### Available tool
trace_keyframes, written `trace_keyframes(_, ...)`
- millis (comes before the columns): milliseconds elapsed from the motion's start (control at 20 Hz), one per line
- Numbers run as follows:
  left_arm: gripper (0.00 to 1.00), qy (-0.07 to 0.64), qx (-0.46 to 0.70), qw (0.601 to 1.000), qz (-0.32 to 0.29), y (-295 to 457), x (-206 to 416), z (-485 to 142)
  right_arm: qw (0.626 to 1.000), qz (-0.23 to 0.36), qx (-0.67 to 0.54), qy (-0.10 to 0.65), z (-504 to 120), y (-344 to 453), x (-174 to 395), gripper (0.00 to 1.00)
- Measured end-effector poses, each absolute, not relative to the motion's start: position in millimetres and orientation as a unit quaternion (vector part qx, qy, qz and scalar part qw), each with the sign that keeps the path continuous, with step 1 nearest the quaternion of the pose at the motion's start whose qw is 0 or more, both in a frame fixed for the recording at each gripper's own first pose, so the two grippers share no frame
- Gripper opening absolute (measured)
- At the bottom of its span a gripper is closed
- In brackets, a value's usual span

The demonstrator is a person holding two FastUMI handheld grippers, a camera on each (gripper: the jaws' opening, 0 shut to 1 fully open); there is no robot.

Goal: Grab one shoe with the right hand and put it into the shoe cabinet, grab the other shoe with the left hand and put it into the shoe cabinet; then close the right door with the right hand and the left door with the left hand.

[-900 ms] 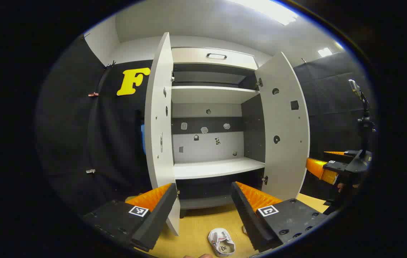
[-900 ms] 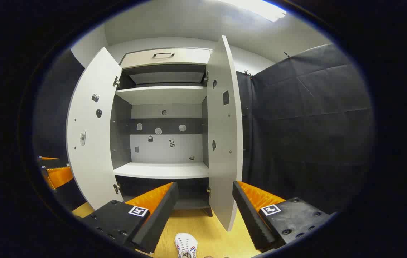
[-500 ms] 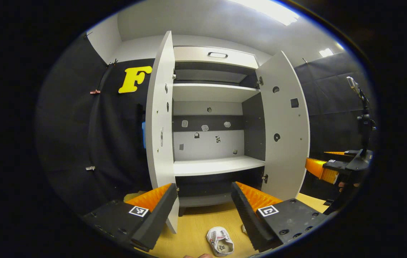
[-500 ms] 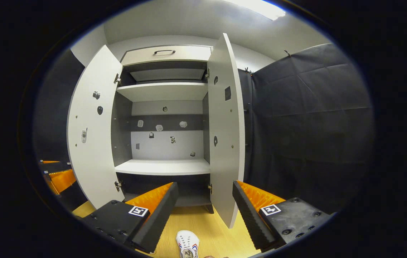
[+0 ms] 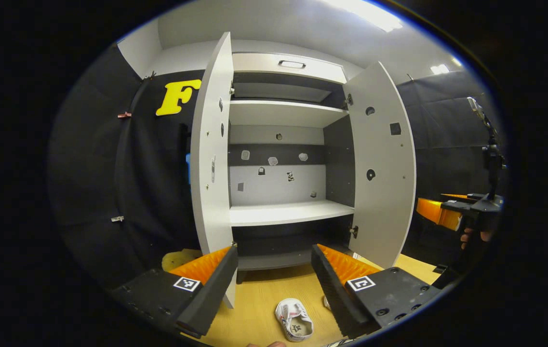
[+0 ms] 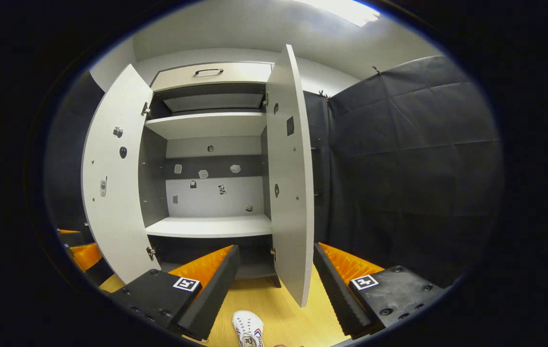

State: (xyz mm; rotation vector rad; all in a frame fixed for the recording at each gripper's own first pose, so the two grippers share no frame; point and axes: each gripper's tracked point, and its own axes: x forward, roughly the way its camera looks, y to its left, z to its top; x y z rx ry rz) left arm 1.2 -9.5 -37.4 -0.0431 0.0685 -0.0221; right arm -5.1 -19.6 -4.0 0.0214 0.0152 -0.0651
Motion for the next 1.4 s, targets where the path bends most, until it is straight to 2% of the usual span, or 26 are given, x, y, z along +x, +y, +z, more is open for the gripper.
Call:
trace_keyframes(100, 0.95, 0.039, -0.027, 0.999, -0.015, -13.0, 1.9, -41.5, 0.999, -0.038, 0.008, 0.012, -7.3, -24.5, -5.6, 1.00)
trace_keyframes(350, 0.95, 0.046, -0.029, 0.998, -0.016, -11.7, 3.8, -49.0, 0.998, -0.028, 0.010, 0.051, -30.8, -17.6, -7.6, 0.96)
trace_keyframes(650, 0.95, 0.065, -0.032, 0.997, -0.012, -5.8, -4.8, -67.9, 0.993, 0.010, 0.000, 0.114, -78.6, 12.0, -9.6, 0.97)
trace_keyframes(950, 0.95, 0.099, -0.026, 0.995, -0.003, 4.4, -13.9, -96.5, 0.975, 0.041, 0.003, 0.219, -172.9, 43.3, -20.1, 0.97)
trace_keyframes(1400, 0.95, 0.160, -0.047, 0.986, -0.003, 9.6, -7.7, -137.4, 0.926, 0.109, 0.022, 0.360, -301.6, 90.8, -48.0, 0.99)
